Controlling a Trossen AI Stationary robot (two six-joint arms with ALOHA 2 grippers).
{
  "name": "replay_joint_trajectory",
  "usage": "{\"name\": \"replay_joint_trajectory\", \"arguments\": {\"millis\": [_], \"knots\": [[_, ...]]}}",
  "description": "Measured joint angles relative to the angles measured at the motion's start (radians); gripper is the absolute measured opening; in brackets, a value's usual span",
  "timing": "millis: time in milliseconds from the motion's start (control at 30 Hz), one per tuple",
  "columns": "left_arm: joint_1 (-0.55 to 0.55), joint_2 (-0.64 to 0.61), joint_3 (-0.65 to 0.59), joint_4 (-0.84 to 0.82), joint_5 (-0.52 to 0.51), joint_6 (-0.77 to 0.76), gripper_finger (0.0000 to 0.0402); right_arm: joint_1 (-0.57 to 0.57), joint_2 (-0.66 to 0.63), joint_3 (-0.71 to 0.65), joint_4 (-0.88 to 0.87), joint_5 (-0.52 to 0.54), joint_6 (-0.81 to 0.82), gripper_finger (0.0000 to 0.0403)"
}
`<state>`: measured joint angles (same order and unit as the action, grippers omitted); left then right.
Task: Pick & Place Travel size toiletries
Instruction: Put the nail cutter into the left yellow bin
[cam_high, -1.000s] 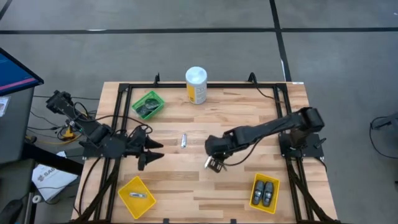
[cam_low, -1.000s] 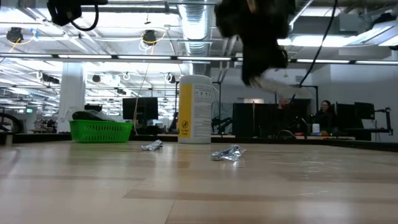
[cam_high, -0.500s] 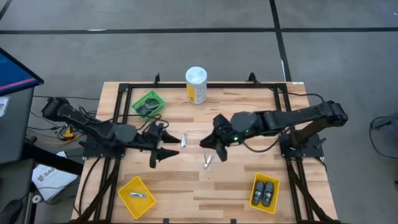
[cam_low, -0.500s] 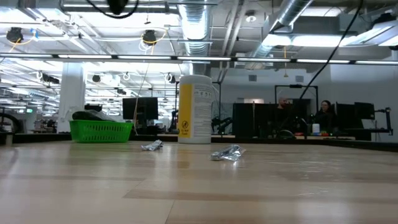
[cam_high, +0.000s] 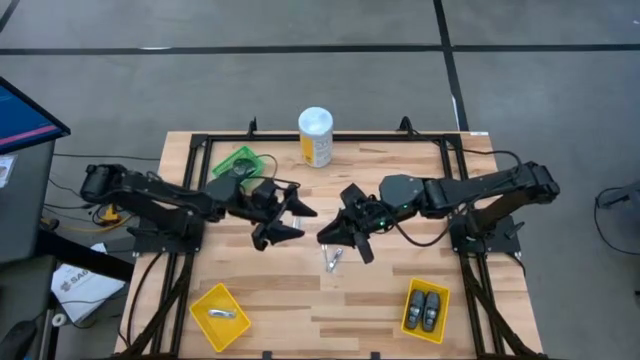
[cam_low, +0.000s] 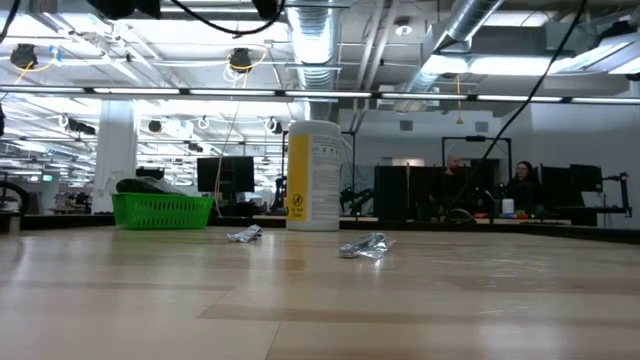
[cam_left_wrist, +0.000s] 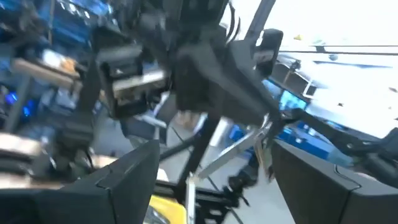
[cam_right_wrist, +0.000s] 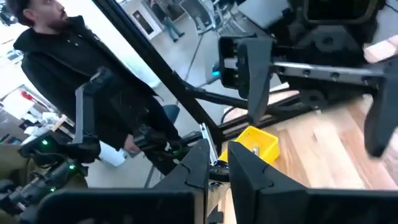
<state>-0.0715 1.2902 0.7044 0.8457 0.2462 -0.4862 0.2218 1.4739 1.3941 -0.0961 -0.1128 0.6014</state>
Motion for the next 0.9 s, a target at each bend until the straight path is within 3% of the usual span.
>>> {"name": "replay_joint_trajectory", "arguments": {"millis": [300,900], "knots": [[-0.006,0.095,0.026,0.098,0.079,-0.072,0.0298,-0.023,-0.001,0.000,0.032,-0.029,-0.010,0.0028],[0.000,0.198,0.192,0.111,0.235,-0.097,0.0298,-0.048,-0.001,0.000,0.085,-0.091,-0.026,0.0031]]}}
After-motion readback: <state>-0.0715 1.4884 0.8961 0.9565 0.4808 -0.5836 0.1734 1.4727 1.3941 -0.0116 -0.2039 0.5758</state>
